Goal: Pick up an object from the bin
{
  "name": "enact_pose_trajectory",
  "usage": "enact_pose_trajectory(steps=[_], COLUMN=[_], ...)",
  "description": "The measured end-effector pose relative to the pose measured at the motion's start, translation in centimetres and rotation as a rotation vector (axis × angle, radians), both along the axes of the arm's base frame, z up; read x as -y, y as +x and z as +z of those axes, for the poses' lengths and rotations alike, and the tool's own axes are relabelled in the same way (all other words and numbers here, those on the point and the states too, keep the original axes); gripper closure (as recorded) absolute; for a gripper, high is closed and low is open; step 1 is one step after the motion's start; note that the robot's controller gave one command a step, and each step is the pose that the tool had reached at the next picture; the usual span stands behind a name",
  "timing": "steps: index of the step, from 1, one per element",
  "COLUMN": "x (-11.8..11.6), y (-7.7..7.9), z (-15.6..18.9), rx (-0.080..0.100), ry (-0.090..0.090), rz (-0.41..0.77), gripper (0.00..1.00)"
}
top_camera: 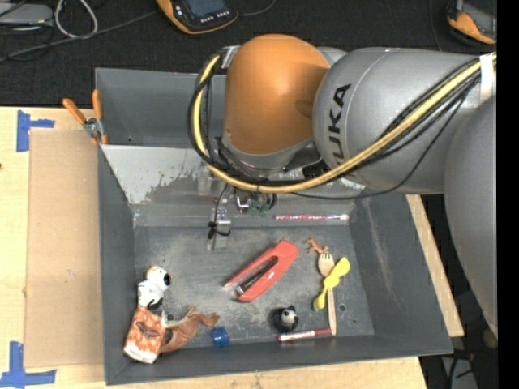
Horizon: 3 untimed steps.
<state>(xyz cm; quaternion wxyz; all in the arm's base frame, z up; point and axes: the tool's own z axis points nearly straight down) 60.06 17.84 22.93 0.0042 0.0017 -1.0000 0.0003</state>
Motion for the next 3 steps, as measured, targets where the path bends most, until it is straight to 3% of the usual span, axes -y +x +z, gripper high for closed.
enact_pose_trajectory(steps=[1, 2, 3], x=[0.1, 5.1, 11.1], y=[0.2, -1.8, -4.5], z=[0.4, -7.4, -7.3], rx=[0.008, 0.008, 0.013], ry=[0.001, 0.002, 0.001], rz=[-0.004, 0.149, 0.117], gripper=[0.00, 0.00, 0.00])
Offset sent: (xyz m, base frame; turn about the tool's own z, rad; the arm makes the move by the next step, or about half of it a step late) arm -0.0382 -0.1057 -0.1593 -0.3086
